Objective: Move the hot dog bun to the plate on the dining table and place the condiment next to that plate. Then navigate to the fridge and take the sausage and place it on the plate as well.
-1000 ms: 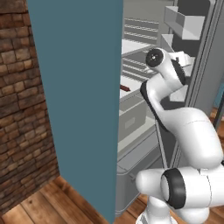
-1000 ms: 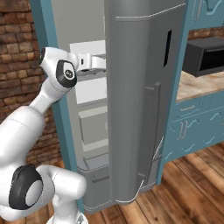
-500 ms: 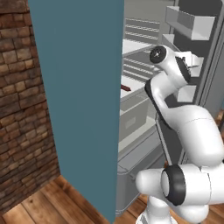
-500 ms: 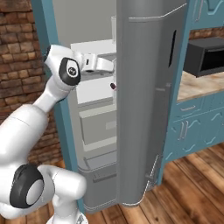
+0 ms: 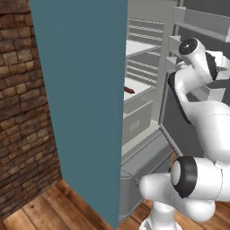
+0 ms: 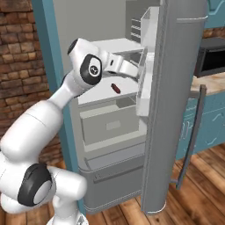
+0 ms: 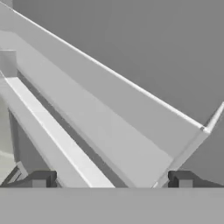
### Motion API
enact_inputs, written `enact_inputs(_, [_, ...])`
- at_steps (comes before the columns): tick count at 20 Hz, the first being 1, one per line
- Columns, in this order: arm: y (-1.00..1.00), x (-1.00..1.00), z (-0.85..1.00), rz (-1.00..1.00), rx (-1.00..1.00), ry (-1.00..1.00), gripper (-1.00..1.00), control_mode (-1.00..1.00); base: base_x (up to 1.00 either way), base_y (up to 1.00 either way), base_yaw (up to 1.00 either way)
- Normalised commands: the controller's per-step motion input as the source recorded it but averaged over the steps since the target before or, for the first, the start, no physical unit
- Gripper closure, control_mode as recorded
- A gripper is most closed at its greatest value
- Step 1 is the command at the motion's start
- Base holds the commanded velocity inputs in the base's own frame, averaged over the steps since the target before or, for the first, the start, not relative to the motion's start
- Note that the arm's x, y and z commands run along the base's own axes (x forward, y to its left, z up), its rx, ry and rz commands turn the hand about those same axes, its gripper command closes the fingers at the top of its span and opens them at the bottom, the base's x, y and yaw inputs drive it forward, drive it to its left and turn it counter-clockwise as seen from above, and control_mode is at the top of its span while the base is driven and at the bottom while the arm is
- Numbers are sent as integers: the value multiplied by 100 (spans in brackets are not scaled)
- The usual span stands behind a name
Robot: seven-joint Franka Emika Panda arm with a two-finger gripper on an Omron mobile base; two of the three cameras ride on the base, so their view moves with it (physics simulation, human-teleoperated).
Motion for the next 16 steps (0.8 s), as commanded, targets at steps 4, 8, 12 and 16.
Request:
enact_inputs(4, [-87, 5, 13, -1, 1, -15, -100, -100, 0, 0, 0])
enact_inputs(8, [-56, -14, 6, 0, 0, -29, -100, -100, 0, 0, 0])
enact_inputs(12, [-43, -52, -2, 0, 0, -43, -100, -100, 0, 0, 0])
enact_inputs(16, [15, -96, -25, 5, 6, -21, -100, -100, 0, 0, 0])
